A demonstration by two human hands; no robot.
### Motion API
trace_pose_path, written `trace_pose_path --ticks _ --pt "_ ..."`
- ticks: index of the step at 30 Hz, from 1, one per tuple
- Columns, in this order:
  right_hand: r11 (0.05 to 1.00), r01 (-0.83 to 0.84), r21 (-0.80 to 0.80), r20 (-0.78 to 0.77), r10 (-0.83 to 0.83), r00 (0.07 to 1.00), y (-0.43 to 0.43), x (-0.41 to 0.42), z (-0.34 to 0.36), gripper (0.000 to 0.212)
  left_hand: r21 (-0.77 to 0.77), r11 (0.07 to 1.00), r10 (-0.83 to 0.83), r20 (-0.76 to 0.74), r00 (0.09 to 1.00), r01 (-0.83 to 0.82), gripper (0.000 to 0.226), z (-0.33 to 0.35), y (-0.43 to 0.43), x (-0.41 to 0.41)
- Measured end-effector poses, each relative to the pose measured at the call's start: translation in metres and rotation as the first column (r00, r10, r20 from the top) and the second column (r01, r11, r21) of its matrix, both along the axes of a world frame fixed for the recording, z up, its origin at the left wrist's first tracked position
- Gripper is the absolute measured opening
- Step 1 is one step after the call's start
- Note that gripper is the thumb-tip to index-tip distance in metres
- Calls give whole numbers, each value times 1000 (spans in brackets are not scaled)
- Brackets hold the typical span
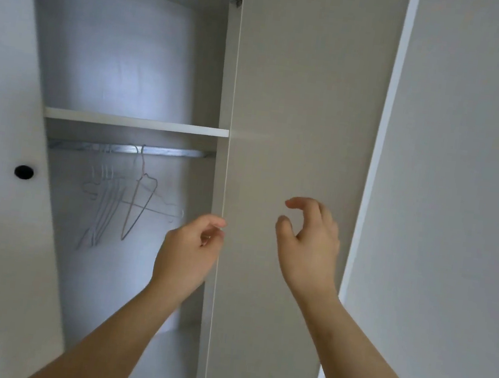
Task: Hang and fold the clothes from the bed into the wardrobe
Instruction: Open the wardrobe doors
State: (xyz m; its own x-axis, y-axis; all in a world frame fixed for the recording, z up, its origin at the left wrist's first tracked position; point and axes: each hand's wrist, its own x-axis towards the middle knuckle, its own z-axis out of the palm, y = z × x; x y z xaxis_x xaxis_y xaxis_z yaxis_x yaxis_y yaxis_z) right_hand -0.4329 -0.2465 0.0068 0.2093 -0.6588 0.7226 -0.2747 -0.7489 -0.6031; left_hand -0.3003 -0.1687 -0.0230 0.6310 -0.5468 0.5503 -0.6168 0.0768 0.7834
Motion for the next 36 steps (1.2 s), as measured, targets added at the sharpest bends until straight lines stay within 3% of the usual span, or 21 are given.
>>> trace_pose_path --ticks 5,10,14,20,24,32,36 --pt "974 -191 119 -91 202 975 21 78 -11 26 9 972 234 30 972 -235 32 3 52 74" --pt "907 -383 176 -30 394 919 61 165 -17 30 -45 853 514 242 823 -519 27 5 116 148" --pt "860 -465 209 -22 480 877 87 224 -19 29 46 784 592 245 767 -620 38 10 142 210" --pt "867 -448 218 -1 460 888 105 276 -29 26 243 781 463 394 794 -576 59 21 136 287" --pt "883 -390 261 -59 418 906 109 289 -43 27 315 804 344 448 826 -505 58 20 123 315" --pt "877 -351 328 -108 403 909 110 284 -57 28 229 816 421 395 817 -531 31 23 116 309" --pt "838 -437 328 -56 479 876 118 285 -57 23 22 840 499 362 787 -542 19 14 136 272"
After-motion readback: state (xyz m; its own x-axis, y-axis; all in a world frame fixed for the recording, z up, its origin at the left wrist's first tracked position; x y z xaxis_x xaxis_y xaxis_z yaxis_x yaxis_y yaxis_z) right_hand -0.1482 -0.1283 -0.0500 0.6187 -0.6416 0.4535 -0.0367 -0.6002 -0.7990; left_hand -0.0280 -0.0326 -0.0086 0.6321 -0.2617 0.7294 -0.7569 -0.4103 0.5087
